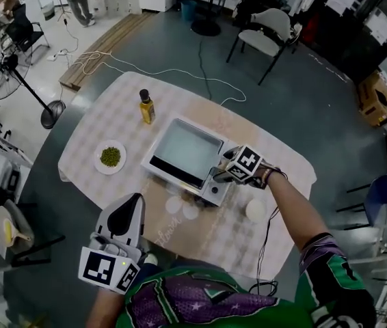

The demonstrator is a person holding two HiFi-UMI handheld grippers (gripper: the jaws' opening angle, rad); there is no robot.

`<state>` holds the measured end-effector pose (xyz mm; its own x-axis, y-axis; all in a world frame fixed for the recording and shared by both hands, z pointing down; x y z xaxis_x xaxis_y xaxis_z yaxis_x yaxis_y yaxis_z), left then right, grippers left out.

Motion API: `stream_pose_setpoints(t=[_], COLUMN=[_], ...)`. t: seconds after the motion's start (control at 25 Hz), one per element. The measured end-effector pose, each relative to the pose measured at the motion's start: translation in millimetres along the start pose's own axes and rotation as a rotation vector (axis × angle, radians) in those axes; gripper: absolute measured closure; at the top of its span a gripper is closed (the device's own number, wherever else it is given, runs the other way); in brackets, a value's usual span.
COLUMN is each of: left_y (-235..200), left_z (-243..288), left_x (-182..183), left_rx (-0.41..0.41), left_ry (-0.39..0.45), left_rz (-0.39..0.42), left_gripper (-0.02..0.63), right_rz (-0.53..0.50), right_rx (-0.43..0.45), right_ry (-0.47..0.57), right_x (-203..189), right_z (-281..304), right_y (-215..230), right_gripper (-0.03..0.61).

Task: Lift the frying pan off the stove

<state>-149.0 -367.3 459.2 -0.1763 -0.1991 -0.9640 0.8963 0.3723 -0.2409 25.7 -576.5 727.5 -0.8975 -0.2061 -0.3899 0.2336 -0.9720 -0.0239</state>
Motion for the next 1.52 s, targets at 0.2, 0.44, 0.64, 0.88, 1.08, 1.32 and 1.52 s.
stream_pose_setpoints(t=[0.2,0.44,0.64,0.88,1.08,1.32,1.52], left_y=[-4,-9,-11,-13,-17,-26,-34], left_z=[-4,-12,-19,-43,-73,-112,-133], left_x=[-2,-6,-2,4,18,31,39], left_rx=[0.011,0.018,0.013,-0.001,-0.023,-0.055,-0.098], left_ry=[0.003,0.007,0.018,0.037,0.064,0.092,0.095], left_rz=[-0.005,-0.015,-0.017,-0.014,0.008,0.025,0.033], left_gripper=[0.592,0.592,0.592,0.592,0.592,0.592,0.592], right_rz=[-0.065,-0.084,-0.04,0.061,0.181,0.39,0.495], right_rx=[-0.059,-0.091,-0.114,-0.18,-0.245,-0.372,-0.427], right_ry=[-0.075,-0.083,-0.081,-0.073,0.011,0.171,0.268], right_x=[-3,-5,-5,-9,5,28,45], right_z=[10,14,9,-5,-31,-67,-101], right_y=[2,-3,-5,-22,-54,-111,-165], right_gripper=[0.333,0.402,0.403,0.403,0.403,0.403,0.403])
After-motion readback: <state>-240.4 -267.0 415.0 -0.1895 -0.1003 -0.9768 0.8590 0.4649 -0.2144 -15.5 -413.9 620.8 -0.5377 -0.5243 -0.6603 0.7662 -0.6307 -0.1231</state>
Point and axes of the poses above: the fingertips, and each gripper's own axes: z forward along the fingers, y to its right, x out of its top, the point moved 2 cm from there along -z, backward along the fingers, and after that the axes turned 14 degrees about -x, right-handed, at the moved point
